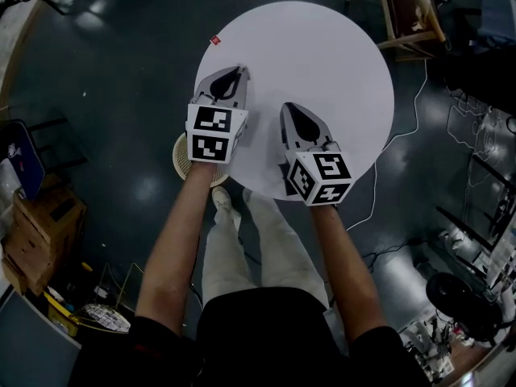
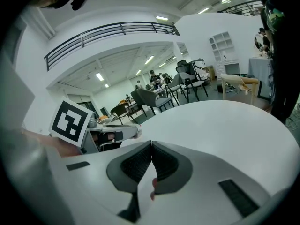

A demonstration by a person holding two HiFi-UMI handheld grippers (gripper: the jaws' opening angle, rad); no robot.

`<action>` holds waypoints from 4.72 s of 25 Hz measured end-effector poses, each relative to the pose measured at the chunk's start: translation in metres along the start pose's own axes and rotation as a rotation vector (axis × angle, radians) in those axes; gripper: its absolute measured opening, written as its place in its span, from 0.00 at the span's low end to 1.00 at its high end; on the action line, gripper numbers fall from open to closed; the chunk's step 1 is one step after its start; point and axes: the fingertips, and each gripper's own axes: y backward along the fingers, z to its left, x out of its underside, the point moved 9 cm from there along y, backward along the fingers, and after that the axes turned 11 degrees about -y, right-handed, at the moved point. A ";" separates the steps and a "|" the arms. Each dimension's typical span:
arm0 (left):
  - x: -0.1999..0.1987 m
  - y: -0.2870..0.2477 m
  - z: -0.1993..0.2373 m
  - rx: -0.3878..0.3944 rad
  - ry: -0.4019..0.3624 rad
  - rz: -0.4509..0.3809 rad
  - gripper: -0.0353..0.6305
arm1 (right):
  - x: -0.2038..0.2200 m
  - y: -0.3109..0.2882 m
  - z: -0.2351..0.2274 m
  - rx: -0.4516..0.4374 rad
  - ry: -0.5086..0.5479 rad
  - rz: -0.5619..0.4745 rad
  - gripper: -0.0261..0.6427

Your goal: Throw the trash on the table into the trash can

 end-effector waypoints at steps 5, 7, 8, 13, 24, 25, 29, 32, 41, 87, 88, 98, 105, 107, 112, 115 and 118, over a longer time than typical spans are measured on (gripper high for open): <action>0.016 0.025 0.006 -0.010 0.020 -0.003 0.08 | 0.013 0.000 0.018 -0.018 0.015 0.016 0.07; 0.022 0.035 0.011 -0.018 0.041 -0.008 0.08 | 0.018 -0.002 0.027 -0.026 0.022 0.023 0.07; 0.025 0.040 0.013 -0.020 0.050 -0.009 0.08 | 0.020 -0.003 0.031 -0.032 0.026 0.029 0.07; 0.039 0.068 0.024 -0.027 0.032 -0.008 0.08 | 0.033 -0.005 0.059 -0.054 0.043 0.046 0.07; 0.088 0.122 0.038 -0.059 0.061 0.003 0.08 | 0.070 -0.019 0.107 -0.104 0.076 0.093 0.07; 0.094 0.127 0.040 -0.062 0.064 0.005 0.08 | 0.075 -0.020 0.112 -0.108 0.079 0.098 0.07; 0.110 0.145 0.043 -0.076 0.082 0.014 0.08 | 0.088 -0.021 0.125 -0.120 0.085 0.117 0.07; 0.124 0.153 0.050 -0.083 0.100 0.021 0.08 | 0.098 -0.028 0.135 -0.130 0.089 0.129 0.07; 0.163 0.181 0.065 -0.111 0.137 0.033 0.08 | 0.131 -0.041 0.163 -0.153 0.101 0.157 0.07; 0.449 0.160 0.024 -0.029 0.303 0.223 0.08 | 0.369 -0.100 0.128 -0.108 0.191 0.357 0.07; 0.455 0.157 0.023 -0.023 0.304 0.226 0.08 | 0.375 -0.104 0.127 -0.109 0.189 0.363 0.07; 0.521 0.127 0.021 -0.020 0.344 0.259 0.08 | 0.425 -0.136 0.106 -0.108 0.182 0.404 0.07; 0.544 0.112 0.019 -0.023 0.357 0.280 0.08 | 0.440 -0.147 0.090 -0.094 0.182 0.415 0.07; 0.551 0.109 0.020 -0.025 0.369 0.283 0.08 | 0.446 -0.150 0.088 -0.093 0.180 0.418 0.07; 0.564 0.102 0.020 -0.032 0.409 0.303 0.16 | 0.453 -0.153 0.084 -0.102 0.178 0.425 0.07; 0.570 0.103 0.022 -0.035 0.419 0.307 0.23 | 0.456 -0.154 0.085 -0.106 0.181 0.431 0.07; 0.573 0.101 0.022 -0.032 0.419 0.315 0.24 | 0.457 -0.156 0.082 -0.104 0.182 0.429 0.07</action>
